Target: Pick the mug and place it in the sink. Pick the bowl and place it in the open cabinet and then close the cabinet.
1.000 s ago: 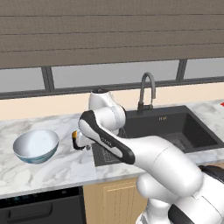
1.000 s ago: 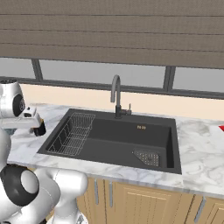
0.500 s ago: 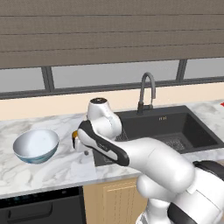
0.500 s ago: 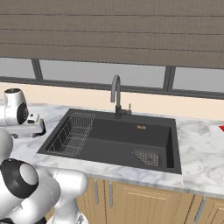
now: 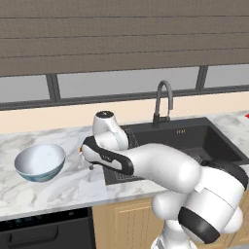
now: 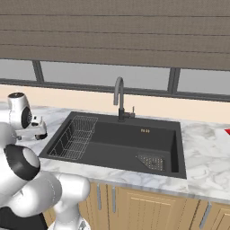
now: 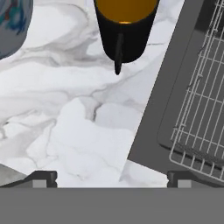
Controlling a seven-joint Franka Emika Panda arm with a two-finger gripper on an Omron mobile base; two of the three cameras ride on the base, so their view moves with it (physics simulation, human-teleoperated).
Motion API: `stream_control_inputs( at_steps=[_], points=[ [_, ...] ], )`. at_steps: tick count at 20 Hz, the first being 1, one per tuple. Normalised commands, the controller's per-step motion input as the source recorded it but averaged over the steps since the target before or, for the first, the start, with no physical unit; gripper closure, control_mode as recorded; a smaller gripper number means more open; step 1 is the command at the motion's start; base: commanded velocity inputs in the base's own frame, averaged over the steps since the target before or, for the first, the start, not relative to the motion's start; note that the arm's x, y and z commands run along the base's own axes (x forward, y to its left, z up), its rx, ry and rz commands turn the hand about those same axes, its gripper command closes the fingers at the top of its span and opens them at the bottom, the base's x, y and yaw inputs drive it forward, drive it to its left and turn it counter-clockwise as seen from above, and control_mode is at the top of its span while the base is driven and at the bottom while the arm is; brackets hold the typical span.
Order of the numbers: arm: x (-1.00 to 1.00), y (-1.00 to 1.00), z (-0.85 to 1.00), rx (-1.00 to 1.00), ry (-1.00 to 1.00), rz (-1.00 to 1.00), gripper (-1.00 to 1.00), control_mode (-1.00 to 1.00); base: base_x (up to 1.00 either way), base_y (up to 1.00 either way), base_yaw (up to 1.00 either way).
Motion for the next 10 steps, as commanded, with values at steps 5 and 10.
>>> stream_control_inputs(
  at_steps=[5, 10],
  points=[
    [0.41, 0.07, -0.17, 0.0, 0.0, 0.0, -1.0, -1.0, 0.0, 0.0, 0.0],
    [0.34, 0.02, -0.2, 0.0, 0.0, 0.0, -1.0, -1.0, 0.0, 0.0, 0.0]
  ],
)
